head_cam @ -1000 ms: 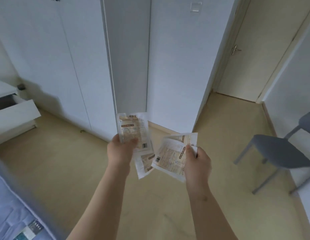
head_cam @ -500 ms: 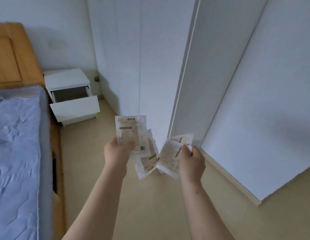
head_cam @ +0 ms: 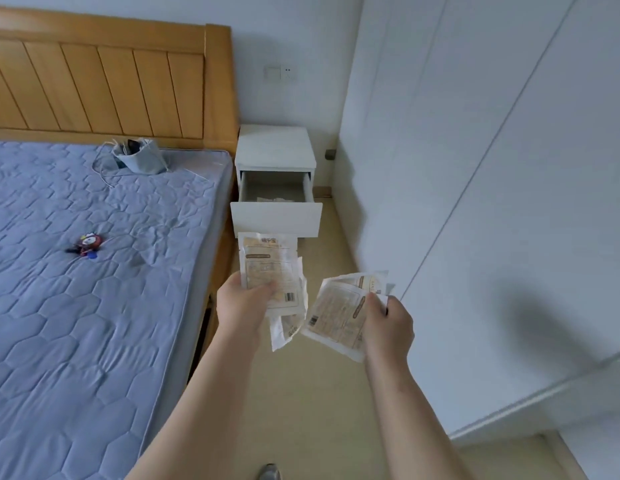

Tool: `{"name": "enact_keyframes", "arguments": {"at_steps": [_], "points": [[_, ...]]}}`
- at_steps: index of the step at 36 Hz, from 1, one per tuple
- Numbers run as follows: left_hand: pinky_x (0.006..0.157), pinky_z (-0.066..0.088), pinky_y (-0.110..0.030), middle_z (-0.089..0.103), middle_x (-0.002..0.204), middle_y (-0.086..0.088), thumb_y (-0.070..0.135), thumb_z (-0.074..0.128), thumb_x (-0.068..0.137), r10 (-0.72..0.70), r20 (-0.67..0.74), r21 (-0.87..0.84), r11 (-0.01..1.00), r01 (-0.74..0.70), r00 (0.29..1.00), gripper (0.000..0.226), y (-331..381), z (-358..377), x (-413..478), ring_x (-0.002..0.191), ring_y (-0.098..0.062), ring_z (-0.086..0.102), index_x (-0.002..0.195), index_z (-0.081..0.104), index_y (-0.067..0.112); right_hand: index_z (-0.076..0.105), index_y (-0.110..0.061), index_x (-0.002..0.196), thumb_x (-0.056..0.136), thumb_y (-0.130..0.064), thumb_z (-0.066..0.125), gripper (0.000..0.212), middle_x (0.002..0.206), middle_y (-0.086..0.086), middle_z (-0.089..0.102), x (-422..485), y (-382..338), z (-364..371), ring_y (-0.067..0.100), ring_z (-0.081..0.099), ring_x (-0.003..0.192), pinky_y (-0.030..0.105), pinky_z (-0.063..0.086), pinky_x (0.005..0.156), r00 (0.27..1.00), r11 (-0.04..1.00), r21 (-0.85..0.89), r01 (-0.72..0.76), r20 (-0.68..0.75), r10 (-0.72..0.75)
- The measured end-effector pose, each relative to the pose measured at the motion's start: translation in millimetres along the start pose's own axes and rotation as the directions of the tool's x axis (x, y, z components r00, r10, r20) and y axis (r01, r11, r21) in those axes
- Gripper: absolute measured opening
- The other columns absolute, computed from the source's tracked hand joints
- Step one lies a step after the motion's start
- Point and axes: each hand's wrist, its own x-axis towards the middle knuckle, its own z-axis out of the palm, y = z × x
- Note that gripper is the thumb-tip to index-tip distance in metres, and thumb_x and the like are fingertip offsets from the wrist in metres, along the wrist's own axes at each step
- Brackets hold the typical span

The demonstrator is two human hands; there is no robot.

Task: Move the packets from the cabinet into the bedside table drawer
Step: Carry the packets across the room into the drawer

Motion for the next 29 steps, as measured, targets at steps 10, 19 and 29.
{"name": "enact_keyframes", "arguments": {"at_steps": [10,19,29], "points": [[0.084,0.053,-0.037,0.068,0.089,0.005,0.004,0.066,0.084,-0.012,0.003,0.101,0.995,0.012,1.000,0.022,47.9,45.4,160.7,0.091,-0.019,0.065,0.083,0.061,0.026,0.032,-0.021,0.056,0.094,-0.017,0.050,0.042,0.058,-0.006,0.039,134.5,-50.3,114.0,0.012,0.036,0.055,0.027,0.028,0.052,0.999,0.995,0.092,-0.041,-0.001,0.042],[0.072,0.050,-0.031,0.065,0.091,0.002,0.003,0.064,0.086,-0.037,-0.124,0.086,0.995,0.048,0.992,0.021,78.5,94.8,318.0,0.082,-0.016,0.062,0.099,0.061,0.019,0.051,-0.007,0.070,0.093,-0.021,0.049,0.027,0.072,0.003,0.056,278.5,-75.9,219.2,0.021,0.050,0.069,0.033,0.041,0.065,0.996,0.992,0.106,-0.071,0.065,0.064],[0.065,0.051,-0.032,0.065,0.087,0.002,-0.005,0.061,0.081,-0.024,-0.233,0.157,0.986,0.062,0.972,0.031,134.3,140.8,479.7,0.080,-0.020,0.063,0.084,0.058,0.026,0.056,-0.011,0.077,0.094,-0.023,0.047,0.023,0.082,0.006,0.063,429.3,-131.7,340.4,0.028,0.061,0.078,0.043,0.053,0.070,0.970,0.995,0.012,-0.099,0.225,0.094]]}}
